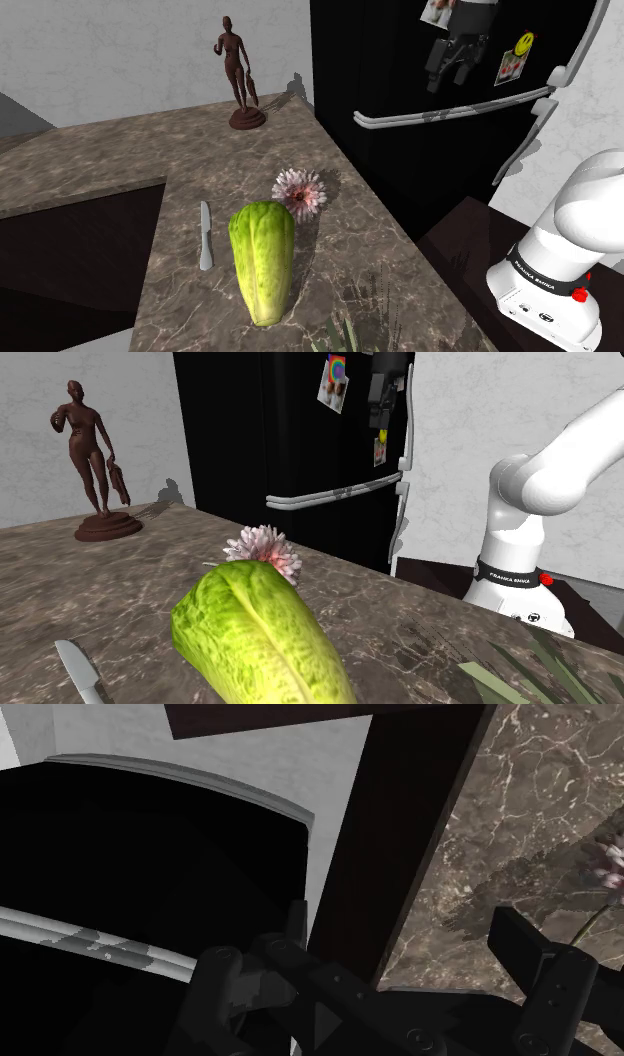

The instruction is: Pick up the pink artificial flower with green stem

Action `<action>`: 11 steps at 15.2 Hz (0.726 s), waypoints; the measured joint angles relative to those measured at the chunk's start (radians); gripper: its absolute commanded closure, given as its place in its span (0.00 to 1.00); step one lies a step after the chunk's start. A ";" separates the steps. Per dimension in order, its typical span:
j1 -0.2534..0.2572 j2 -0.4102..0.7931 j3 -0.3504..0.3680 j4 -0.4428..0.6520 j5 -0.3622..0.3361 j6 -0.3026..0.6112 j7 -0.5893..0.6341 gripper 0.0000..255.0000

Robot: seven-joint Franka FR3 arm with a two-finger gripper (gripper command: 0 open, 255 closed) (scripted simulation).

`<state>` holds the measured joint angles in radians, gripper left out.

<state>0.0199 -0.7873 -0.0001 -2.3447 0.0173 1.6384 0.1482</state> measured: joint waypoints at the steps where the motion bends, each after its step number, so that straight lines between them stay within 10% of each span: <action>1: 0.000 0.000 0.000 0.000 0.000 0.000 0.000 0.00; 11: 0.030 0.244 0.161 0.046 0.050 0.153 0.190 0.00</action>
<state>0.0495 -0.5437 0.1611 -2.2982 0.0671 1.7910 0.3385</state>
